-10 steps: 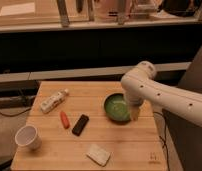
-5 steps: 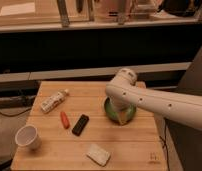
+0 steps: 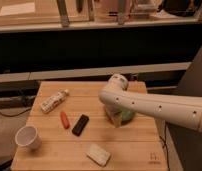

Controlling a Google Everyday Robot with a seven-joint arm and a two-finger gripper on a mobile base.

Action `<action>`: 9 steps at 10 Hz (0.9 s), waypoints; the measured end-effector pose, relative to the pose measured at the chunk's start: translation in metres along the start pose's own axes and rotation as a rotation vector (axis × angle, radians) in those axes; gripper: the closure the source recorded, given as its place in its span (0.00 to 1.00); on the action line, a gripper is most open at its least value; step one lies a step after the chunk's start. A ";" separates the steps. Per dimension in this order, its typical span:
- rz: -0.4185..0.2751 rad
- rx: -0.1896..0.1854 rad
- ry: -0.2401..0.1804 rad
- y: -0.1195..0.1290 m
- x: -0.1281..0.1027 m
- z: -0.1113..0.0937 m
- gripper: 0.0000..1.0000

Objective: Push the eraser across the table

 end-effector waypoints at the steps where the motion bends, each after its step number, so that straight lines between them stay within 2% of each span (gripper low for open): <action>1: -0.007 -0.001 -0.009 0.000 -0.005 0.003 0.20; 9: -0.062 0.002 -0.066 -0.003 -0.027 0.023 0.20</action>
